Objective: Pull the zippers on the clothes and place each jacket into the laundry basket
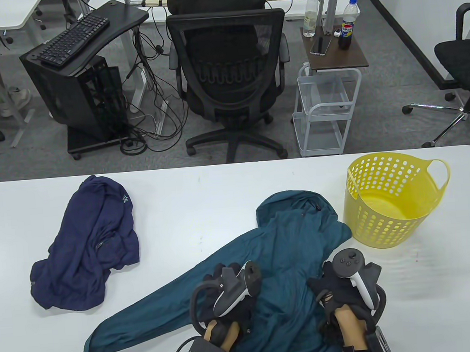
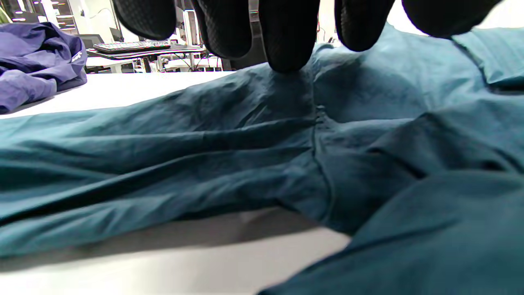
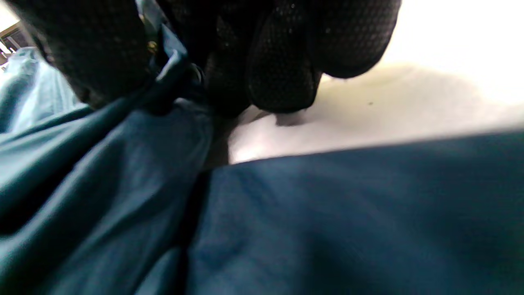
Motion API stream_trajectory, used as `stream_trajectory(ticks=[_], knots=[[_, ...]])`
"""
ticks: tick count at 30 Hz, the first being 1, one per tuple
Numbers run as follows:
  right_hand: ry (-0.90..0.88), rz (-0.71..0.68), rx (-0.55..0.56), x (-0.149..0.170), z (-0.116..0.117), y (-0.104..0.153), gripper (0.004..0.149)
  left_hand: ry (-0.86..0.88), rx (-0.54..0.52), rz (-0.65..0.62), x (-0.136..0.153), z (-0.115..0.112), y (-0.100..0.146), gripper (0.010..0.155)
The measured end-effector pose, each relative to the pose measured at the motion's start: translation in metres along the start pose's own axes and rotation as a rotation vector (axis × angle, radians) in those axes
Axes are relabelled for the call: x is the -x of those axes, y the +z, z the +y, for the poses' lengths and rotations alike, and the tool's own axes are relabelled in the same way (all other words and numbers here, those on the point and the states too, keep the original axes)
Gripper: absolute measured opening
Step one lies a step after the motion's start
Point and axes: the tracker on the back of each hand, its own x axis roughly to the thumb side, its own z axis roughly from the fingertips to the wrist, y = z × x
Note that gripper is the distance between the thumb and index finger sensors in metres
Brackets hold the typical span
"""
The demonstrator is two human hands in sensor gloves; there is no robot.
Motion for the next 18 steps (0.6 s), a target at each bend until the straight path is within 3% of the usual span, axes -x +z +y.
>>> stream_trajectory(ticks=[3,6,10,13,15,18], knots=[[-0.04,-0.015,0.001,0.001,0.001,0.0,0.052,0.026,-0.018,-0.008,0.003,-0.003,0.001,0.062],[-0.095,-0.024,0.017,0.003,-0.005,0.003,0.041,0.052,-0.045,-0.029,0.003,-0.003,0.007,0.061],[-0.237,-0.089,0.078,0.004,-0.022,0.017,0.036,0.117,-0.107,-0.095,-0.006,0.006,0.019,0.059],[-0.372,-0.215,0.123,-0.004,-0.033,0.031,0.034,0.239,-0.143,-0.175,-0.015,0.015,0.031,0.061],[-0.455,-0.325,0.1,-0.013,-0.035,0.041,0.035,0.387,-0.135,-0.246,-0.018,0.018,0.034,0.07],[-0.549,-0.528,-0.051,-0.032,-0.033,0.054,0.038,0.68,0.032,-0.335,-0.018,0.011,0.031,0.091]])
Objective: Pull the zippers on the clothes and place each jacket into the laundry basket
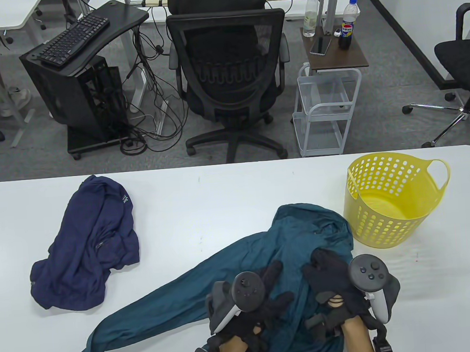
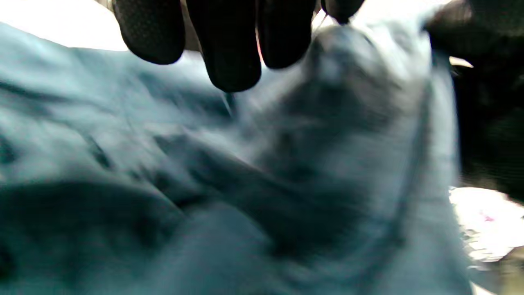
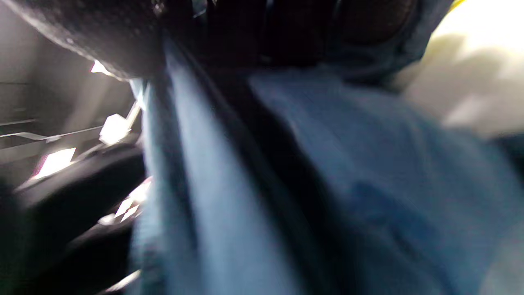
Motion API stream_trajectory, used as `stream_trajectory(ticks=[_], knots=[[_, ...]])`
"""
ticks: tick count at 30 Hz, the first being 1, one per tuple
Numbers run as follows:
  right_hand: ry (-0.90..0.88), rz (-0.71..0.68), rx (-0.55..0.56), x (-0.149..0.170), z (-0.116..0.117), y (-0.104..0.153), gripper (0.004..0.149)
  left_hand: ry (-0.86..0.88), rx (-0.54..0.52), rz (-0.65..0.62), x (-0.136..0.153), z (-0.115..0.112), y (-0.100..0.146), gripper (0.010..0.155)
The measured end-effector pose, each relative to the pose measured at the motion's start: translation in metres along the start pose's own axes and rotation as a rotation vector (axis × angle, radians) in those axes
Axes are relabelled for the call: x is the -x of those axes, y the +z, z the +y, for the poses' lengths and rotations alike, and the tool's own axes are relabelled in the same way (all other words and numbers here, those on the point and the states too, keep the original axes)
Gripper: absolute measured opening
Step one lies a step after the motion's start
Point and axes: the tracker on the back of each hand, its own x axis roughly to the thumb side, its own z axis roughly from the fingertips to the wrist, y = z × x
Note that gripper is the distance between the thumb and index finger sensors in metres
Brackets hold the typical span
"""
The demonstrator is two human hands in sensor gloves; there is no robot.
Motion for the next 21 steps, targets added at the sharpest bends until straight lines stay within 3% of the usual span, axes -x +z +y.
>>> stream_trajectory(ticks=[4,6,8,10,12,14,18,21], knots=[[-0.184,-0.11,-0.187,-0.009,0.022,0.0,0.05,0.201,0.102,0.029,0.018,-0.003,-0.007,0.103],[-0.241,-0.143,-0.263,-0.007,0.031,-0.003,0.052,0.252,0.058,0.105,0.03,0.0,-0.01,0.091],[-0.295,-0.152,-0.327,-0.005,0.036,-0.006,0.054,0.332,0.005,0.159,0.043,0.001,-0.012,0.069],[-0.317,-0.129,-0.311,0.0,0.035,-0.008,0.055,0.429,0.016,0.194,0.056,0.002,-0.015,0.055],[-0.304,-0.098,-0.246,0.006,0.028,-0.009,0.054,0.555,0.066,0.213,0.07,0.002,-0.018,0.051],[-0.26,-0.051,-0.162,0.011,0.019,-0.009,0.052,0.649,0.085,0.228,0.082,0.002,-0.019,0.05],[0.006,0.076,-0.024,0.014,0.004,-0.006,0.045,0.789,0.108,0.24,0.095,0.002,-0.019,0.05],[0.263,0.155,-0.202,0.014,0.006,-0.007,0.046,0.853,0.116,0.244,0.101,0.002,-0.018,0.051]])
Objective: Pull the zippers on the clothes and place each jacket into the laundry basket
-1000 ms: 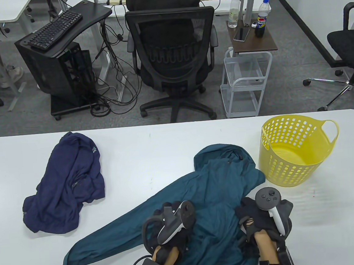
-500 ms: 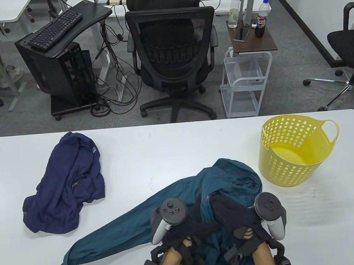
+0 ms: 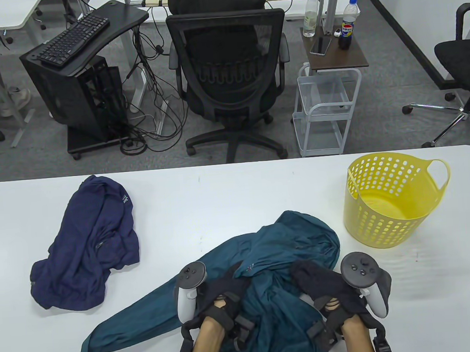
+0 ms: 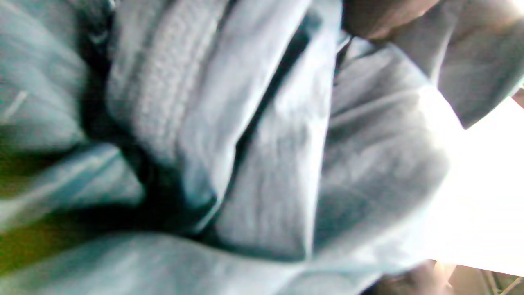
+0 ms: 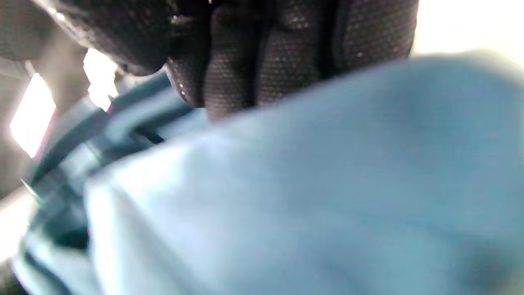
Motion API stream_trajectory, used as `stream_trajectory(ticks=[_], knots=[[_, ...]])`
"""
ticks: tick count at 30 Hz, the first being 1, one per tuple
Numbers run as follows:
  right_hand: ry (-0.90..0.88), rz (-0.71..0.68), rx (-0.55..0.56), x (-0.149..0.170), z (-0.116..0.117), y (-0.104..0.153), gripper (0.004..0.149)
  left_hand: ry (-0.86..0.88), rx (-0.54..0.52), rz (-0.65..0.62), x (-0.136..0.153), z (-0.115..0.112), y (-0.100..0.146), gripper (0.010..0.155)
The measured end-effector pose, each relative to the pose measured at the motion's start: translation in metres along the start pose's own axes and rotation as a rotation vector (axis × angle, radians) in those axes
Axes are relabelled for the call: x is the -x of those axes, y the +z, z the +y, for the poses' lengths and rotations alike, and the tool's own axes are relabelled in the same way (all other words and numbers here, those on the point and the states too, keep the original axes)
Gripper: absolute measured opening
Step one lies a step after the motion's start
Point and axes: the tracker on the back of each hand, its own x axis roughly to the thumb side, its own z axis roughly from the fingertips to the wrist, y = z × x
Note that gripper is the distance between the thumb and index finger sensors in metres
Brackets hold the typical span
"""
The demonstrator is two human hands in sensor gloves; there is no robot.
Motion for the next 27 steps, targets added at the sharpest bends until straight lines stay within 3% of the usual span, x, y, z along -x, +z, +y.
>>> stream_trajectory(ticks=[4,6,10,13,16,18,20,27], knots=[[0.075,0.051,-0.096,0.0,0.02,-0.009,0.053,0.06,0.076,0.015,0.004,-0.003,-0.002,0.057],[0.103,0.052,-0.119,0.0,0.028,-0.013,0.064,0.062,0.11,0.019,0.005,-0.005,-0.003,0.059],[0.151,0.033,-0.077,0.0,0.036,-0.017,0.09,0.012,0.162,0.013,0.001,-0.01,-0.003,0.06],[0.114,-0.008,-0.085,0.002,0.041,-0.021,0.098,-0.041,0.23,0.011,-0.002,-0.017,-0.003,0.062],[0.065,-0.041,-0.039,0.002,0.044,-0.025,0.087,-0.074,0.304,0.011,-0.004,-0.023,-0.002,0.065],[0.08,-0.014,0.057,0.002,0.039,-0.024,0.062,-0.078,0.304,0.013,-0.004,-0.024,-0.001,0.068],[0.082,-0.006,0.102,0.003,0.033,-0.021,0.051,-0.083,0.277,0.013,-0.005,-0.021,0.001,0.069],[-0.135,-0.017,0.3,0.015,-0.009,-0.003,0.039,-0.17,-0.01,-0.016,-0.015,0.002,0.015,0.066]])
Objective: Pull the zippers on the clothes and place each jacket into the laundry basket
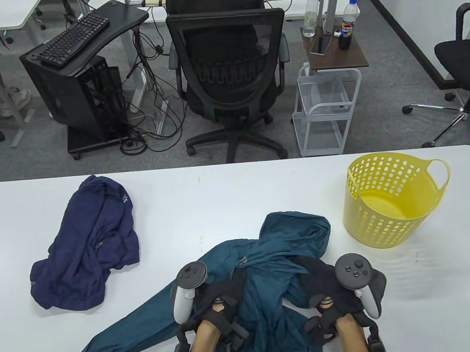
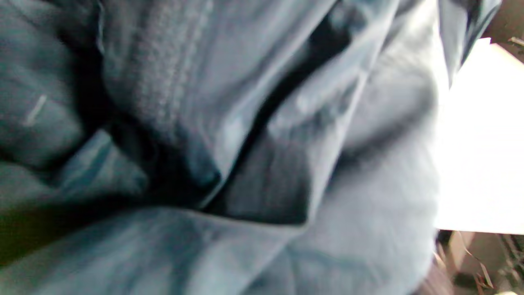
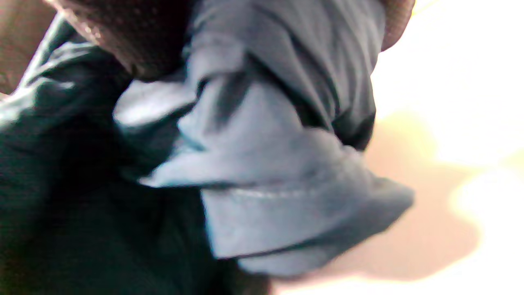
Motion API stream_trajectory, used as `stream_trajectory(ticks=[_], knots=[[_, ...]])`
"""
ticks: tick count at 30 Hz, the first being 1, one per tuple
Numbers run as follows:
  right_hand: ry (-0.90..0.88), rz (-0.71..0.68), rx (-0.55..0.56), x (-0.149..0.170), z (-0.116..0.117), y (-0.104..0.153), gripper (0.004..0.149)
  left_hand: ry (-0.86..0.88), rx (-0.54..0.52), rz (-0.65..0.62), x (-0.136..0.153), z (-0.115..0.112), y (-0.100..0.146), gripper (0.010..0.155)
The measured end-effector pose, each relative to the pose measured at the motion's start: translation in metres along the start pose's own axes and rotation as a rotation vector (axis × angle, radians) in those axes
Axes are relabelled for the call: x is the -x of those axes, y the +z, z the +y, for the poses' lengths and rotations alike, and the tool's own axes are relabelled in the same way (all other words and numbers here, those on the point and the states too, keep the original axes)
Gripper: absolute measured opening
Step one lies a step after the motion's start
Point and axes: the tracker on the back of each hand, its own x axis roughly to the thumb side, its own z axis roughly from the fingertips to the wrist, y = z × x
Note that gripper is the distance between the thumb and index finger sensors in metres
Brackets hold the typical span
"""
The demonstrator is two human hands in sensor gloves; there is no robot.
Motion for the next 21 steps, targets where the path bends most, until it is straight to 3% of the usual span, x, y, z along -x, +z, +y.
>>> stream_trajectory(ticks=[5,9,11,14,15,17,19,21], knots=[[-0.061,-0.062,0.1,-0.007,-0.023,0.008,0.039,-0.079,-0.125,-0.008,-0.011,0.003,0.011,0.064],[-0.044,-0.116,0.125,-0.017,-0.026,0.014,0.04,-0.17,-0.261,0.003,-0.022,0.002,0.022,0.064],[-0.05,-0.138,0.097,-0.022,-0.025,0.016,0.041,-0.329,-0.412,-0.035,-0.036,0.0,0.033,0.076],[-0.04,-0.187,0.065,-0.028,-0.021,0.017,0.042,-0.629,-0.568,-0.21,-0.064,-0.012,0.052,0.091],[-0.033,-0.206,0.038,-0.031,-0.018,0.017,0.042,-0.787,-0.589,-0.326,-0.077,-0.024,0.059,0.092],[-0.03,-0.246,-0.006,-0.036,-0.012,0.017,0.042,-1.005,-0.516,-0.475,-0.093,-0.05,0.064,0.094],[-0.033,-0.295,-0.083,-0.041,-0.005,0.018,0.041,-1.121,-0.465,-0.471,-0.097,-0.074,0.058,0.098],[-0.072,-0.352,-0.198,-0.046,0.001,0.019,0.042,-1.203,-0.459,-0.386,-0.095,-0.087,0.045,0.091]])
